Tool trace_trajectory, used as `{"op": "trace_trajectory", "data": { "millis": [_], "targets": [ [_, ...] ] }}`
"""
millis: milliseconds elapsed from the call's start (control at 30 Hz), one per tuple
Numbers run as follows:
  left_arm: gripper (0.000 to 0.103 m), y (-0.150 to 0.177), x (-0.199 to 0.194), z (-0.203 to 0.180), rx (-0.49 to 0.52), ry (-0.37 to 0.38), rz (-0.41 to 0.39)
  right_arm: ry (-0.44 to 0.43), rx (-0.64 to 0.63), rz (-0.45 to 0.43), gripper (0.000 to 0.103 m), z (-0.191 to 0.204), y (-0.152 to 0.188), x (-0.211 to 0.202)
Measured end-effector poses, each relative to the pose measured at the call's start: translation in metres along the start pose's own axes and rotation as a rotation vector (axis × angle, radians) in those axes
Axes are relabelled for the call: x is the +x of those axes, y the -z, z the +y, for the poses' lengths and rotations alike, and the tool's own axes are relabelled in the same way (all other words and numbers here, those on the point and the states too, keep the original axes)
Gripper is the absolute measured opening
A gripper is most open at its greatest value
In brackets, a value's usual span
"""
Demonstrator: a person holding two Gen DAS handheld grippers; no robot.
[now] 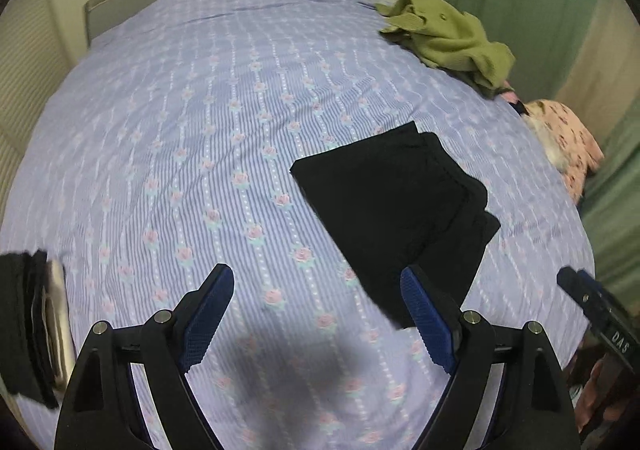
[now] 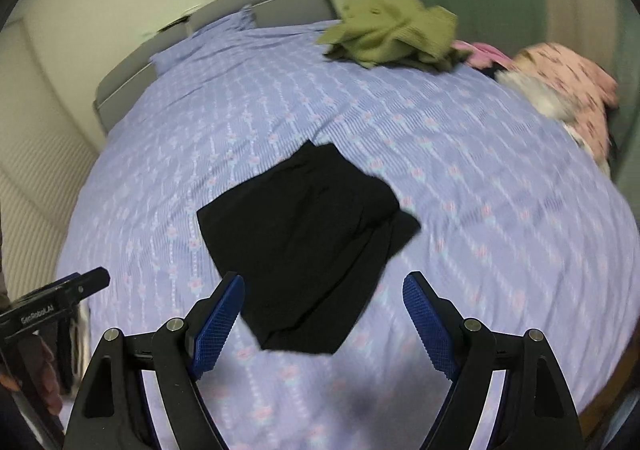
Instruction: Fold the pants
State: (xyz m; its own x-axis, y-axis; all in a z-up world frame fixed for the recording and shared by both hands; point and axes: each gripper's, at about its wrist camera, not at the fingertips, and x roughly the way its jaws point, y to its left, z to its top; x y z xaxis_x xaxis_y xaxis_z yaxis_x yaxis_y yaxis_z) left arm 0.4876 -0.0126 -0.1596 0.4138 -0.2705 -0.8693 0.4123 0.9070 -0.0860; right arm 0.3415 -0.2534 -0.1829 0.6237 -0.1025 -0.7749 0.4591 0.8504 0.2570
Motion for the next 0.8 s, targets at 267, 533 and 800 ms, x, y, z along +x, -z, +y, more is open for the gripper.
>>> {"op": "trace_trajectory", "data": {
  "millis": [267,533,800],
  "targets": [
    [0.086,-0.004,0.045,0.048,0.102,0.076,0.022,0.021,0.288,0.052,0.082,0.036,0.072,0.03],
    [0.085,-0.007,0.112,0.065,0.161,0.111,0.043,-0.016,0.501,0.102,0.082,0.046,0.113,0.1],
    [0.085,-0.01,0.166,0.066,0.167,0.131,0.057,-0.096,0.766,0.051,0.082,0.028,0.134,0.154]
  ]
}}
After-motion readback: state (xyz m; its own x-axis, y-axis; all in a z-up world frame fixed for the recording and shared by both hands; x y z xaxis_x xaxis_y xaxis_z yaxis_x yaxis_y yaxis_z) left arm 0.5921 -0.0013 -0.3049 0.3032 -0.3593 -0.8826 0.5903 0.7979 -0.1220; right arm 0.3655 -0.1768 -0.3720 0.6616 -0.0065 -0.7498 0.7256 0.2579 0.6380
